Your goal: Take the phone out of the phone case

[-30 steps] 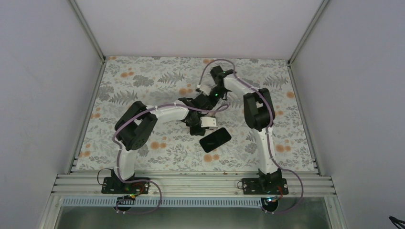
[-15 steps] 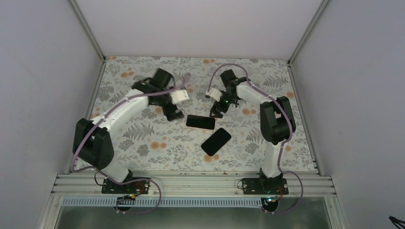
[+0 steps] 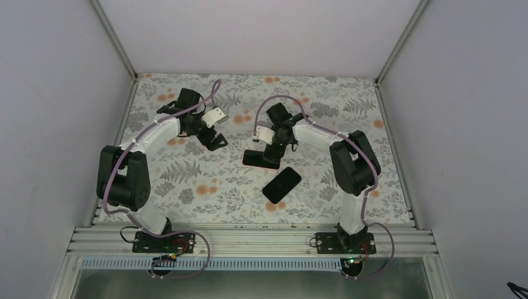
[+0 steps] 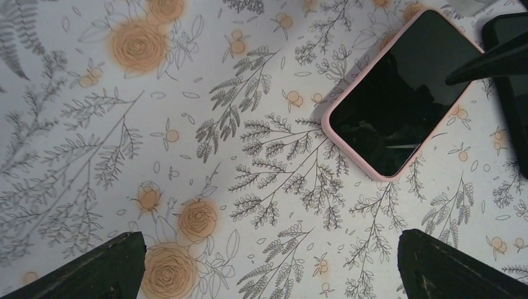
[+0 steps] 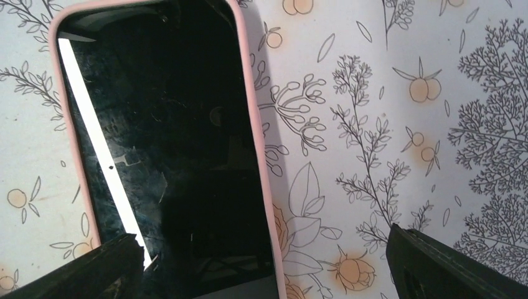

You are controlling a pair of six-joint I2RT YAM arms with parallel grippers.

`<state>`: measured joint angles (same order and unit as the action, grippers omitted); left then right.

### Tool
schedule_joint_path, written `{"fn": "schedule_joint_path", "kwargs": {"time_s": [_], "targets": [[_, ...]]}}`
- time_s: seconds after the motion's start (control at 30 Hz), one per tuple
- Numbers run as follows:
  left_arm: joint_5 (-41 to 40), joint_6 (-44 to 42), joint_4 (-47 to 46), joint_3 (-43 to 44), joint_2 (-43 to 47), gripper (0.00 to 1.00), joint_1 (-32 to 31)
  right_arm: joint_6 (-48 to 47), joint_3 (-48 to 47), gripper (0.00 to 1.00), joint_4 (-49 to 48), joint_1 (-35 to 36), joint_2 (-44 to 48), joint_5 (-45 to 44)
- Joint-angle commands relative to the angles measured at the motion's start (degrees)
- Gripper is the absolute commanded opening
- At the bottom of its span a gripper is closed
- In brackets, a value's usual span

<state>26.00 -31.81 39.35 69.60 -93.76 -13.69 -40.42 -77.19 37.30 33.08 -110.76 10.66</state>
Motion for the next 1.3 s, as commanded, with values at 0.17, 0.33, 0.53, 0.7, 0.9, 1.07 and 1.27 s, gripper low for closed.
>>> {"fn": "schedule_joint_path", "kwargs": {"time_s": [0.17, 0.33, 0.53, 0.7, 0.9, 1.07, 1.27], "targets": [[2.45, 2.71, -2.96, -1.27, -1.71, 1.0, 0.07, -0.84, -4.42, 1.0, 4.71, 1.81, -3.7, 0.19], [2.47, 2.91, -2.88, -1.34, -2.65, 1.0, 0.02, -1.51, -6.52, 1.0, 8.64, 2.2, -5.66, 2.91], [1.15, 5.03, -2.66, 0.11, -4.93, 1.0, 0.01, -2.5, -6.71, 1.0, 11.27, 3.11, -6.45, 4.22], [0.83, 5.09, -2.3, 1.26, -5.82, 1.0, 0.07, -2.83, -4.57, 1.0, 10.14, 3.67, -5.5, 3.71], [0.73, 5.42, -2.72, 1.04, -6.87, 1.0, 0.04, -1.97, -5.02, 1.0, 10.48, 3.55, -5.26, 5.04], [-0.49, 5.19, -3.7, -0.34, -6.83, 1.0, 0.07, -0.32, -9.71, 1.0, 14.07, 2.05, -5.94, 9.66], [-1.11, 5.03, -4.32, -0.87, -7.0, 1.0, 0.06, 1.14, -10.18, 1.0, 15.64, 2.36, -5.72, 10.02]]}}
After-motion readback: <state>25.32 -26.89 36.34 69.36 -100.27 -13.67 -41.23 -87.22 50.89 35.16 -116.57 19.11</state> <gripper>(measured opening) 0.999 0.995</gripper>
